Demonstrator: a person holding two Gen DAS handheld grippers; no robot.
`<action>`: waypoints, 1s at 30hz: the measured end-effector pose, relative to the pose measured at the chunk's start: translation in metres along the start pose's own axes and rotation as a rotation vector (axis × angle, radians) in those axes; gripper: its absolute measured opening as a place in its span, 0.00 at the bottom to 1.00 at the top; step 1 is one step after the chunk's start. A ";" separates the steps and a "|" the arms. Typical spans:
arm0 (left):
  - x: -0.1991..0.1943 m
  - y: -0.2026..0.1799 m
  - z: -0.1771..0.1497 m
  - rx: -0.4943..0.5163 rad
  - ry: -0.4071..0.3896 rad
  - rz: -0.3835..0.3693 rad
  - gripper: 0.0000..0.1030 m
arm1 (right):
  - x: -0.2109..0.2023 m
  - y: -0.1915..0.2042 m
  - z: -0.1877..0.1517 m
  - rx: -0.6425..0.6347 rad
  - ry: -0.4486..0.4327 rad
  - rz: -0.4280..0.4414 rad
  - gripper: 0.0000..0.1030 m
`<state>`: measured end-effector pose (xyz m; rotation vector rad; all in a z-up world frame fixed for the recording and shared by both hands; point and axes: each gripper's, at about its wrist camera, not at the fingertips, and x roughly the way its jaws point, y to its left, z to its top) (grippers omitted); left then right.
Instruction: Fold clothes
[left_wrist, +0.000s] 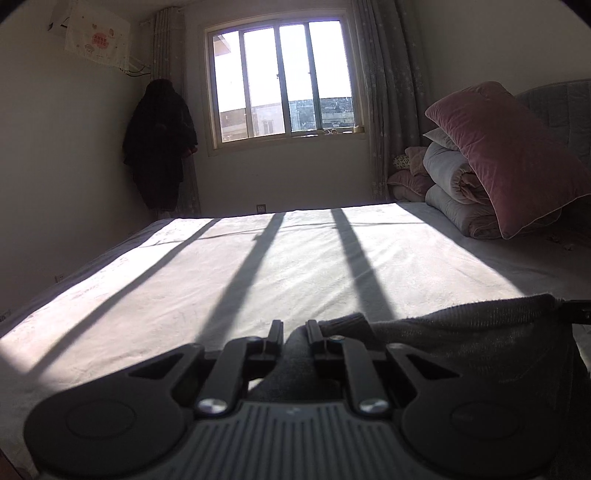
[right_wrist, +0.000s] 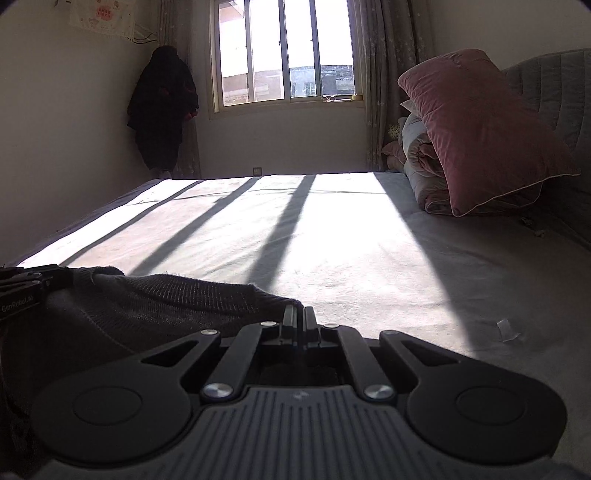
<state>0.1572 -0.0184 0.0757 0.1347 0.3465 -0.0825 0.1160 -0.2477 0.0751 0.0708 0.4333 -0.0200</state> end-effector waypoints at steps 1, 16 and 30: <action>0.012 -0.001 0.000 -0.005 0.001 0.013 0.12 | 0.011 0.002 0.001 -0.006 0.002 -0.007 0.03; 0.153 0.008 -0.046 -0.040 0.126 0.157 0.12 | 0.150 0.034 -0.024 -0.053 0.129 -0.041 0.03; 0.169 0.017 -0.058 -0.064 0.256 0.124 0.40 | 0.169 0.040 -0.042 -0.067 0.230 -0.025 0.19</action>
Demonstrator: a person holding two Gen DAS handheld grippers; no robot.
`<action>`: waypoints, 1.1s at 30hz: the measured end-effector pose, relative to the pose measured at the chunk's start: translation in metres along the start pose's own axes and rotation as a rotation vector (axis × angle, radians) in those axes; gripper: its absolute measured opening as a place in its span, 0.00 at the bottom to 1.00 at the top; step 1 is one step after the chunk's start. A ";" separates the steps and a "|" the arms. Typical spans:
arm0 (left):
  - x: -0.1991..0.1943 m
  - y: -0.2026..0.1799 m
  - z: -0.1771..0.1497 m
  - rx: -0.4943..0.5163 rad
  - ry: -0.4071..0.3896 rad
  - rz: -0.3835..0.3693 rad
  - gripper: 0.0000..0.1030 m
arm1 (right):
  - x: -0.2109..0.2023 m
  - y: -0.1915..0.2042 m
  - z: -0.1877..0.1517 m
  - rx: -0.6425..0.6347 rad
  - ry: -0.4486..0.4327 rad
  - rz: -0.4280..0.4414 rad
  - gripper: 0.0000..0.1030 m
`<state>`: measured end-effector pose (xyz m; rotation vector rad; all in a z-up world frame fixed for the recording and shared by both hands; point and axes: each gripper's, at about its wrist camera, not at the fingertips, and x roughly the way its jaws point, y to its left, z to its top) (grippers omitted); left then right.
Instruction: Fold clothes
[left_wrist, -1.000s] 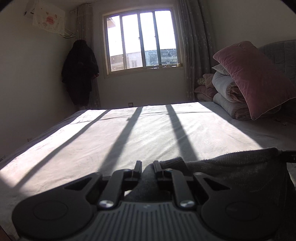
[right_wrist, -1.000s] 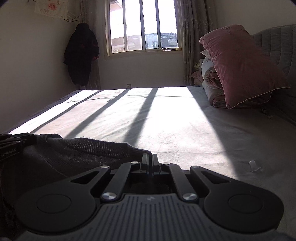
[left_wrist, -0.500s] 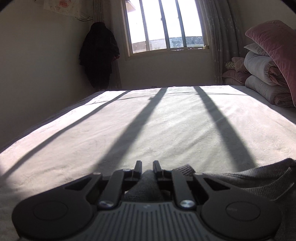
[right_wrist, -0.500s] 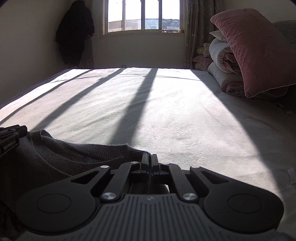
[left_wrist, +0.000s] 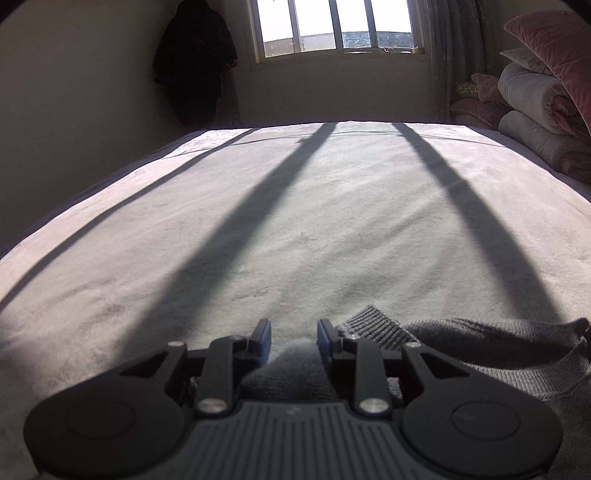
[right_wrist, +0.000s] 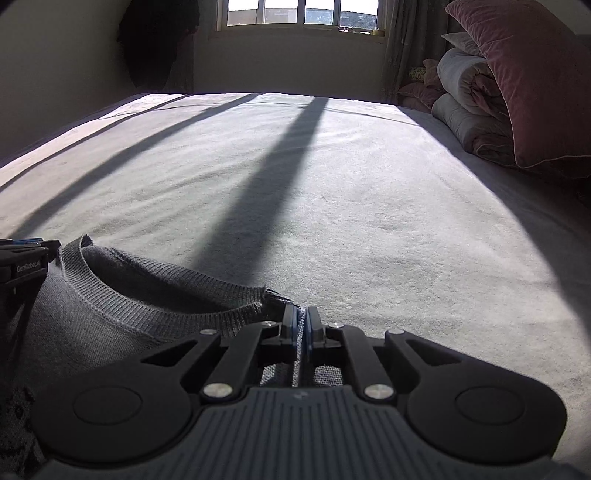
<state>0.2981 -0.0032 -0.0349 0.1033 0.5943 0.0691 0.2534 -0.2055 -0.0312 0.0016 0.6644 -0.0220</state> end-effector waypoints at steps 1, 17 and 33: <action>-0.005 0.001 0.001 -0.007 0.004 -0.012 0.51 | -0.005 -0.004 0.001 0.020 0.012 0.015 0.34; -0.132 -0.011 -0.034 0.071 0.129 -0.193 0.58 | -0.104 -0.072 -0.056 0.118 0.160 -0.046 0.46; -0.262 -0.058 -0.125 0.308 0.213 -0.464 0.58 | -0.163 -0.120 -0.113 0.288 0.222 -0.062 0.46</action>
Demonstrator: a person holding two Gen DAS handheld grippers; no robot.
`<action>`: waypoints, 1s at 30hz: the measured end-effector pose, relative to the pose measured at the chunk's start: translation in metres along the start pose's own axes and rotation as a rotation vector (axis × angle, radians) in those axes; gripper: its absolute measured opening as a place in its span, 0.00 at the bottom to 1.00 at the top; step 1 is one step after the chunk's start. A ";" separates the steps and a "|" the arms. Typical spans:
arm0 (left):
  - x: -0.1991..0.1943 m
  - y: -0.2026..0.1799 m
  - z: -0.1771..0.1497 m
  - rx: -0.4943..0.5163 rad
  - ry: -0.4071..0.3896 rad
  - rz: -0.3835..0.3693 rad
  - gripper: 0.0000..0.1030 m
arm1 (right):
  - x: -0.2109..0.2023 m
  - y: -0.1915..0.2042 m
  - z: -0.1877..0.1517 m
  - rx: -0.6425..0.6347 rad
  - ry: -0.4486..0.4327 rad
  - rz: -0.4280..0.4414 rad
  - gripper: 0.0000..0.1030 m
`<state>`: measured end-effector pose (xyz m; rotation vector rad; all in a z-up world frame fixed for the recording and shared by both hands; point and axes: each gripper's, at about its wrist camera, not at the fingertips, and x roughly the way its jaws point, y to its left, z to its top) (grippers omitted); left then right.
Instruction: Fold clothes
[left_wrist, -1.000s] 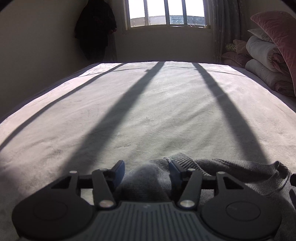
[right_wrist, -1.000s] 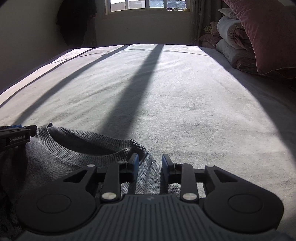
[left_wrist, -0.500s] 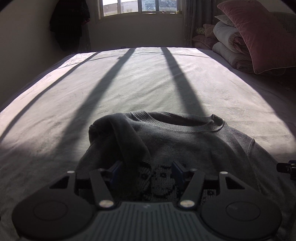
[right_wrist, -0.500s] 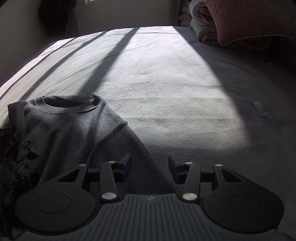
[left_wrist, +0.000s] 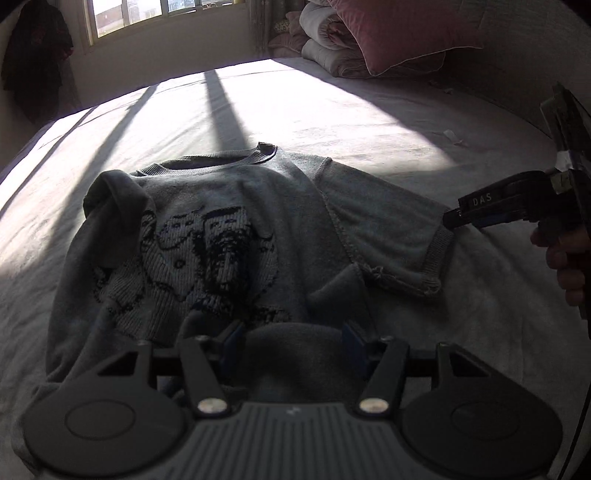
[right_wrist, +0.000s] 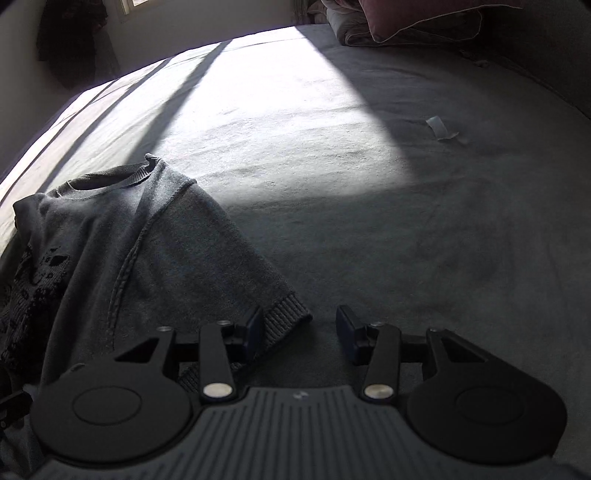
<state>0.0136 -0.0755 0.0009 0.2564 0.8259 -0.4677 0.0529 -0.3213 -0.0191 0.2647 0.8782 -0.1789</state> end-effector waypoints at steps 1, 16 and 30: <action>-0.003 -0.007 -0.005 0.013 0.007 -0.015 0.58 | -0.002 -0.003 -0.003 0.009 -0.004 0.015 0.46; 0.004 -0.057 -0.029 0.107 0.104 0.067 0.06 | -0.003 -0.010 0.005 0.083 -0.034 0.149 0.03; -0.011 -0.104 0.010 -0.021 0.097 -0.196 0.05 | -0.018 -0.070 0.051 0.158 -0.246 0.082 0.02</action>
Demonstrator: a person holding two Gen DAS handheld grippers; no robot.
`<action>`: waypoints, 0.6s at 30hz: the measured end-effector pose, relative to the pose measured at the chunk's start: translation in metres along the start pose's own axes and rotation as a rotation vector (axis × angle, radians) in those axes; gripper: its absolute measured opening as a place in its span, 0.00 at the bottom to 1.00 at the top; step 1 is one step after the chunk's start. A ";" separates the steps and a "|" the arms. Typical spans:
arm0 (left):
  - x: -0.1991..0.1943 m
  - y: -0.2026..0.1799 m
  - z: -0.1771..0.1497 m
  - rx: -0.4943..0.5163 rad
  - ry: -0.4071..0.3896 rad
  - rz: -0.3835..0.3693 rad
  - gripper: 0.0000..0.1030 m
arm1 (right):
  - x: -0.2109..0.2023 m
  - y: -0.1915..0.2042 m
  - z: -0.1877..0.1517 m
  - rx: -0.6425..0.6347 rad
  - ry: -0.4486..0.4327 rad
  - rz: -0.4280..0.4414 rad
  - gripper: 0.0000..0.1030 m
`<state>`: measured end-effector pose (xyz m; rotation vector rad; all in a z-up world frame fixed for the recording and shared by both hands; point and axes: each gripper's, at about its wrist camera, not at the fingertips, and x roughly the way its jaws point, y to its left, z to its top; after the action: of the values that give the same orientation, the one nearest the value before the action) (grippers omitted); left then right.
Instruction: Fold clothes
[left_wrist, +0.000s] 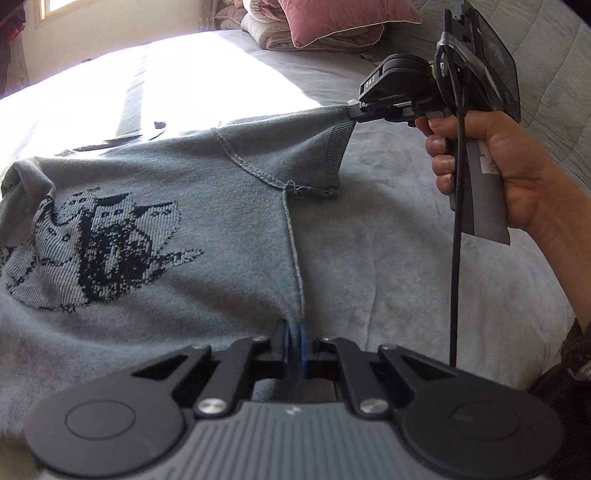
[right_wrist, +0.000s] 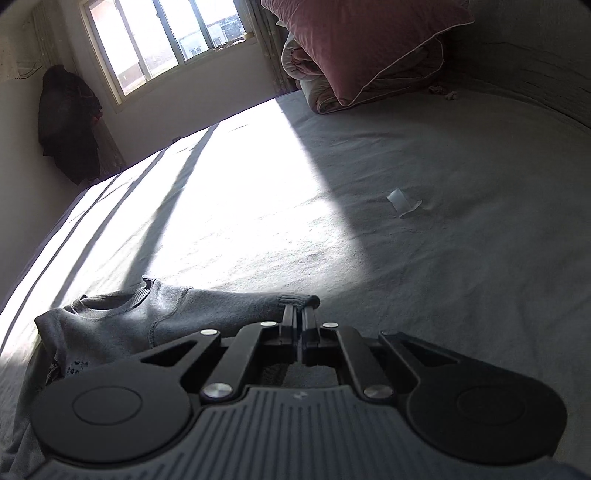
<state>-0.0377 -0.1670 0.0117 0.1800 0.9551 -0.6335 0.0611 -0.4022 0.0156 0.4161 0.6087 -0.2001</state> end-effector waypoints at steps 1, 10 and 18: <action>0.001 -0.005 0.003 -0.005 -0.003 -0.018 0.05 | 0.000 -0.005 0.003 0.003 -0.011 -0.011 0.02; 0.021 -0.027 0.023 -0.038 -0.005 -0.129 0.05 | 0.007 -0.046 0.015 0.095 -0.065 -0.066 0.02; 0.045 -0.024 0.024 -0.074 0.013 -0.116 0.06 | 0.012 -0.052 0.011 0.088 -0.040 -0.091 0.04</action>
<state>-0.0162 -0.2158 -0.0076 0.0637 1.0055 -0.7027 0.0603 -0.4544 0.0002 0.4684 0.5810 -0.3223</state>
